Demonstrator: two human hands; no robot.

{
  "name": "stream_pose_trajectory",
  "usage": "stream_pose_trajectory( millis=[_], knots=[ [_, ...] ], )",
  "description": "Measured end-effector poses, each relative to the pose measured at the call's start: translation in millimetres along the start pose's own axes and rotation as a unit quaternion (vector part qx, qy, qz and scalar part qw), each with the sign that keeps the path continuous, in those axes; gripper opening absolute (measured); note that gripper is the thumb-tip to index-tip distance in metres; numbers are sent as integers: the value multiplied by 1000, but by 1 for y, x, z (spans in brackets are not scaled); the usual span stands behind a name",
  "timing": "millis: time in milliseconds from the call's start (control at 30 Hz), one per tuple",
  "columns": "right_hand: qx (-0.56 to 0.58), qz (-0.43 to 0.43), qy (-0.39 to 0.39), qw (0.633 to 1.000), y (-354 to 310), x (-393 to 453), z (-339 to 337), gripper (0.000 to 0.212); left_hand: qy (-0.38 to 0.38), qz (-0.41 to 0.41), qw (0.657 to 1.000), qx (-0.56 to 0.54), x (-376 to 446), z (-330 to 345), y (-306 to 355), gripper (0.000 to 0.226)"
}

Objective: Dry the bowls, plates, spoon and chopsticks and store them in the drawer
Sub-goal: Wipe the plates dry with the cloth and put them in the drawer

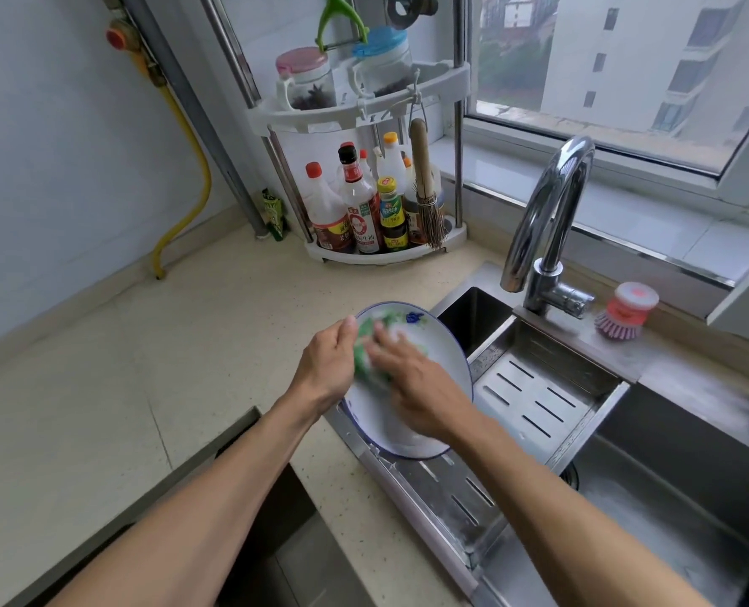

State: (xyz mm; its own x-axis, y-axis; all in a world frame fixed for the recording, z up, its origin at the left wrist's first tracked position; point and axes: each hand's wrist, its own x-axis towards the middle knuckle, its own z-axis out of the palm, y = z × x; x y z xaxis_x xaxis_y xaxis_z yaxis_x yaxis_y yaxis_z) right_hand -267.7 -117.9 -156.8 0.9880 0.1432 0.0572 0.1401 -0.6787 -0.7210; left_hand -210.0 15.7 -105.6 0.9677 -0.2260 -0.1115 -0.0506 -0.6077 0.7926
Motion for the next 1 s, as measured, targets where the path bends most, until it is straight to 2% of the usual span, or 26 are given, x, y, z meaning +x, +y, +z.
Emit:
stream_pose_trajectory(
  millis=[67, 133, 233, 300, 367, 433, 467, 533, 633, 733, 833, 900, 1000],
  knots=[
    [12, 41, 26, 999, -7, 4, -2, 61, 25, 12, 1000, 6, 0, 3, 4, 45],
    [32, -9, 11, 999, -20, -1, 3, 53, 44, 14, 999, -3, 2, 0, 7, 46],
    [4, -92, -54, 994, -16, -18, 0, 66, 49, 16, 999, 1, 2, -4, 4, 47],
    [-42, -111, -79, 990, -4, -16, -7, 57, 39, 18, 999, 20, -2, -3, 2, 48],
    [-54, -63, -59, 995, 1, -7, -8, 67, 41, 29, 998, 36, -3, 2, 5, 45],
    [-14, -8, -10, 1000, -3, 0, -3, 65, 56, 33, 997, 45, -4, 10, 12, 43],
    [10, -15, 2, 1000, -6, 1, 1, 63, 73, 28, 996, 41, -3, 11, 15, 43],
    [24, -59, -33, 997, -6, -7, 3, 61, 111, 12, 993, 38, -1, 9, 17, 45],
    [-27, -119, -90, 989, 8, -24, -11, 53, 128, 11, 990, 61, 0, 5, 16, 47],
    [-36, -95, -88, 991, 13, -23, -16, 52, 141, 44, 985, 85, -1, 9, 22, 43],
    [71, -67, -42, 994, -14, -25, -7, 65, 176, 60, 978, 91, 0, 14, 26, 37],
    [95, -75, -38, 992, -19, -31, -2, 72, 175, 74, 977, 96, 0, 13, 26, 38],
    [22, -44, -42, 998, 7, -35, -4, 52, 165, 66, 979, 98, -1, 9, 26, 42]
  ],
)
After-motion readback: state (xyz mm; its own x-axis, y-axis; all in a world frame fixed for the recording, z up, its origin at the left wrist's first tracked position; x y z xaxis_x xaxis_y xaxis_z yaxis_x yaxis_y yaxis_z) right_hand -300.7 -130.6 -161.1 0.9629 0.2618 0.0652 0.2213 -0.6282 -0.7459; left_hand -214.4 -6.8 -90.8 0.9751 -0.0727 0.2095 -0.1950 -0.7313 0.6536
